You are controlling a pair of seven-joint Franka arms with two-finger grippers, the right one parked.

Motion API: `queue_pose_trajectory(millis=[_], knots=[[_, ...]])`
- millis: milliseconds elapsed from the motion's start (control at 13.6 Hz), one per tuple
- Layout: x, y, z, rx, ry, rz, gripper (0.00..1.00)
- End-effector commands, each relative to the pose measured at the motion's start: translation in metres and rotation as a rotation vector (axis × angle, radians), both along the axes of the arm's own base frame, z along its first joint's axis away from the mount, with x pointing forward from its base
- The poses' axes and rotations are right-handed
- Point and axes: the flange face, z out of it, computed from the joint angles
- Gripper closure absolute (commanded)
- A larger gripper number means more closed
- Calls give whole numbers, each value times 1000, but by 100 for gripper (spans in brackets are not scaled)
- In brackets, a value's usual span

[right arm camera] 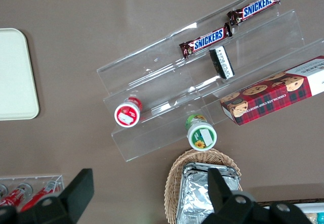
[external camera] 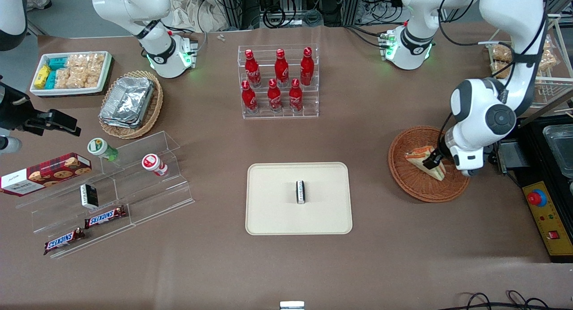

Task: Place sandwich from basket to tray
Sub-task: 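Lower the open left gripper around the wrapped sandwich, then close the left gripper on the sandwich and lift it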

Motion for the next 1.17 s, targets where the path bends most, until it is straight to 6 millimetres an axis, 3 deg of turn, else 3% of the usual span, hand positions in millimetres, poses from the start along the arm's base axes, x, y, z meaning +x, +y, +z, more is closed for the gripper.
queue_pose_trajectory(millis=[0,294,734,807,881,954,1028,1101], knots=[[-1,-1,32,6,-12,10,0],[6,-2,-18,5,-17,8,0],[6,-3,-55,4,-5,7,1],[6,-4,-59,5,0,7,18],[6,-3,-60,5,1,9,50],[6,-3,-57,4,-2,9,88],[6,-5,-58,4,0,6,100],[6,-6,-57,3,-3,1,100]])
